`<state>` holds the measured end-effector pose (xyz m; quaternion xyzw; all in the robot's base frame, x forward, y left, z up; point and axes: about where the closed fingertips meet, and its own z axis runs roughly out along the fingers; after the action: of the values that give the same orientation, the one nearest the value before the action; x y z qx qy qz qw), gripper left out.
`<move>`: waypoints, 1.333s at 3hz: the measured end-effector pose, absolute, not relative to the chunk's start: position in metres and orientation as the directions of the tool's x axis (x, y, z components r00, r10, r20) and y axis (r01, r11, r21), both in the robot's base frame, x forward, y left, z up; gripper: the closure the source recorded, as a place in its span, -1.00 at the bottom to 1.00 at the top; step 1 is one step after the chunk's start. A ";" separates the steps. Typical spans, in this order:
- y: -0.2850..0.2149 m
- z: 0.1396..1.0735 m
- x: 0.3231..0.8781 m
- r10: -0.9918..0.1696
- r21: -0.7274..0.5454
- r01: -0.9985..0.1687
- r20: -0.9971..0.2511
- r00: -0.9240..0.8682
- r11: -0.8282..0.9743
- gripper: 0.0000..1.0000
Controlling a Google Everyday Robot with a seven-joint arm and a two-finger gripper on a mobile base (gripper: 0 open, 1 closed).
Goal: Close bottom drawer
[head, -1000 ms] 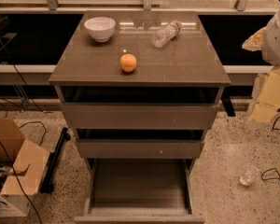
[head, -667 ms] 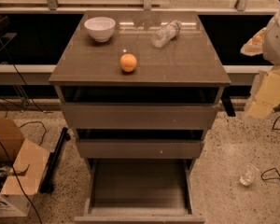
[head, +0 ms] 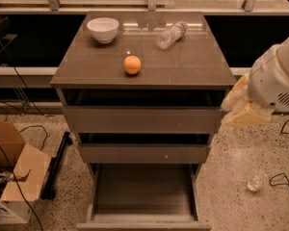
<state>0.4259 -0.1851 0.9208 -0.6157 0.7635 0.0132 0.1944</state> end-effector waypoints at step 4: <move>-0.176 0.743 0.406 -0.816 0.009 -0.945 -0.503 -0.286 0.326 1.00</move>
Offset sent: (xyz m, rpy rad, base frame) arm -0.0232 0.0107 -0.1932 0.2876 0.1904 -0.0679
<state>0.4061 -0.1761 0.7428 -0.5596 0.7868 0.1546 0.2097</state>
